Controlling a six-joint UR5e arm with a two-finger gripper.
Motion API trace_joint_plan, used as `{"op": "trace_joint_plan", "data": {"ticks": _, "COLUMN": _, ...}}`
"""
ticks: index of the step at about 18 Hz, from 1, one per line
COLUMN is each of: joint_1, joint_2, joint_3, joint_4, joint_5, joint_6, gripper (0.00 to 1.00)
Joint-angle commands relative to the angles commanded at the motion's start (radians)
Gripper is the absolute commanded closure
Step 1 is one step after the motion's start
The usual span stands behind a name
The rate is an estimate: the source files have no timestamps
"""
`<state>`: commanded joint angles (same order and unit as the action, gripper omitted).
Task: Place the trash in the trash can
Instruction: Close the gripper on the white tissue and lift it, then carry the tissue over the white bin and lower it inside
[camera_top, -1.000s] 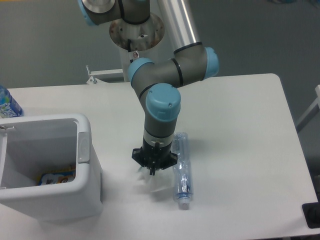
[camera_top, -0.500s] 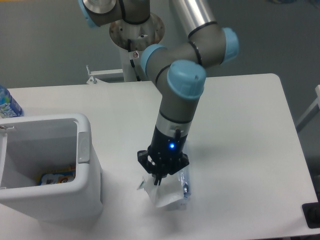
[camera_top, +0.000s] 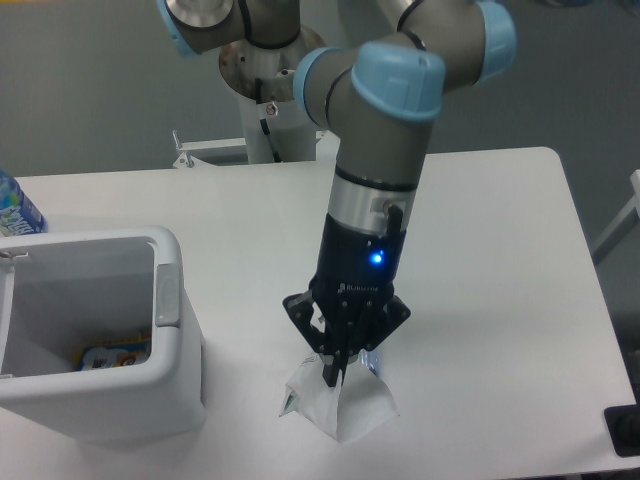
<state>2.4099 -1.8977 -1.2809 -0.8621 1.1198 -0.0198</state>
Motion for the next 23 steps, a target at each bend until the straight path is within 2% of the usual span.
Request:
{"op": "trace_joint_plan", "data": {"ticks": 4, "joint_1": -0.025, "joint_2": 0.069, "joint_3": -0.040, "joint_4": -0.002, "joint_5": -0.046, "joint_6": -0.023, "gripper": 1.00}}
{"op": "trace_joint_plan", "data": {"ticks": 9, "joint_1": -0.109, "joint_2": 0.144, "joint_3": -0.107, "joint_4": -0.002, "joint_5": -0.048, "joint_6": -0.023, "gripper": 1.00}}
{"op": "trace_joint_plan", "data": {"ticks": 16, "joint_1": -0.213, "joint_2": 0.152, "joint_3": -0.120, "joint_4": -0.002, "joint_5": -0.092, "joint_6": -0.037, "gripper": 1.00}}
{"op": "trace_joint_plan", "data": {"ticks": 23, "joint_1": -0.279, "joint_2": 0.150, "joint_3": -0.178, "joint_4": -0.003, "joint_5": -0.089, "joint_6": -0.029, "gripper": 1.00}}
